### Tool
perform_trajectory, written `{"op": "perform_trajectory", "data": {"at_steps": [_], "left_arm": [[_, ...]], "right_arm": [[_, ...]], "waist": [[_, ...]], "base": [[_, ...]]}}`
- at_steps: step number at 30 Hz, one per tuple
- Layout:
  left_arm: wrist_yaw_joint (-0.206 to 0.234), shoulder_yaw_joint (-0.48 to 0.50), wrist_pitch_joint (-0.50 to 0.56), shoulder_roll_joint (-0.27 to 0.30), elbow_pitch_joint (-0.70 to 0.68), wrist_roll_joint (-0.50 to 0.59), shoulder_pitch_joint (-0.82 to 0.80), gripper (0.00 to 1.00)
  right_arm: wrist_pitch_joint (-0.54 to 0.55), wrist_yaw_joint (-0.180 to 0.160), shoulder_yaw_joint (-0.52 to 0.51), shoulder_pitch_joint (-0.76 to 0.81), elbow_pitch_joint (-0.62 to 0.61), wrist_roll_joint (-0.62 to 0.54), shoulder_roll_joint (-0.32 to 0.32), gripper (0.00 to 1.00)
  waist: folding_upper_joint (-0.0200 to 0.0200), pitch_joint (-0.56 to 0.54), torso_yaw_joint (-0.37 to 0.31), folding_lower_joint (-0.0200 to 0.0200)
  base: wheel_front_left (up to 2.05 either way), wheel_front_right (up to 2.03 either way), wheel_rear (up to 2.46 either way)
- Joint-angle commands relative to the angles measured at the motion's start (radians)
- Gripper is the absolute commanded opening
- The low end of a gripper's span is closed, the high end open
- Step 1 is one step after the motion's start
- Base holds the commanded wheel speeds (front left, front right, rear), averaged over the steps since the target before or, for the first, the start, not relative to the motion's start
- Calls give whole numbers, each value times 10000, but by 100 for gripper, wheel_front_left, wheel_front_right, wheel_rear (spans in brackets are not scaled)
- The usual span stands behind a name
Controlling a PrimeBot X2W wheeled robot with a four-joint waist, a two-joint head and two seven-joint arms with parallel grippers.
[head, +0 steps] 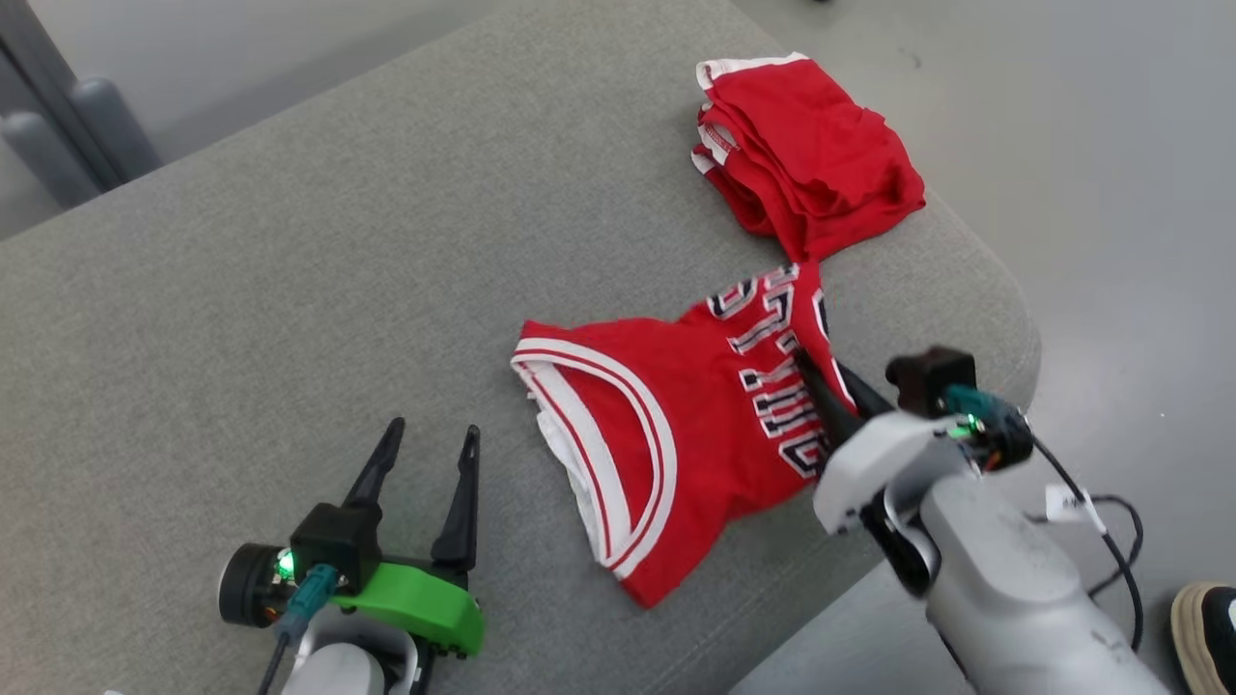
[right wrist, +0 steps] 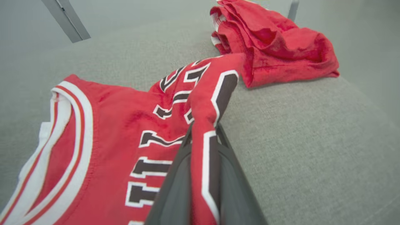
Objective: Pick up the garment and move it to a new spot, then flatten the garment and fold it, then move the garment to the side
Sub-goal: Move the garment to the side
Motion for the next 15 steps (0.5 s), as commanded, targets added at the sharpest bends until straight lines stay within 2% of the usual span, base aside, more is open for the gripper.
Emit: {"op": "perform_trajectory", "data": {"at_steps": [1, 4, 8, 12, 15], "left_arm": [[-40, 193, 2, 75, -71, 142, -119, 100], [-42, 228, 2, 140, -135, 247, -164, 100], [-32, 202, 1, 306, -106, 248, -317, 100], [-33, 82, 2, 401, -57, 264, -509, 100], [-33, 36, 1, 468, -30, 233, -650, 100]], "right_arm": [[1, -17, 169, -655, 32, -112, 2, 0], [25, -18, -47, -2004, 420, -501, -14, 0], [189, -18, -1017, -3782, 1340, -1545, -307, 0], [564, -18, -2360, -5040, 2329, -2823, -1170, 0], [850, -18, -3529, -5467, 2838, -4027, -2089, 0]], "waist": [[-1, 382, 2, 0], [-1, 718, 270, 0], [-1, 1108, 746, 0], [-1, 1365, 1248, 0], [-1, 1493, 1607, 0]], "base": [[0, 0, 0], [0, 0, 0], [0, 0, 0], [0, 0, 0], [0, 0, 0]]}}
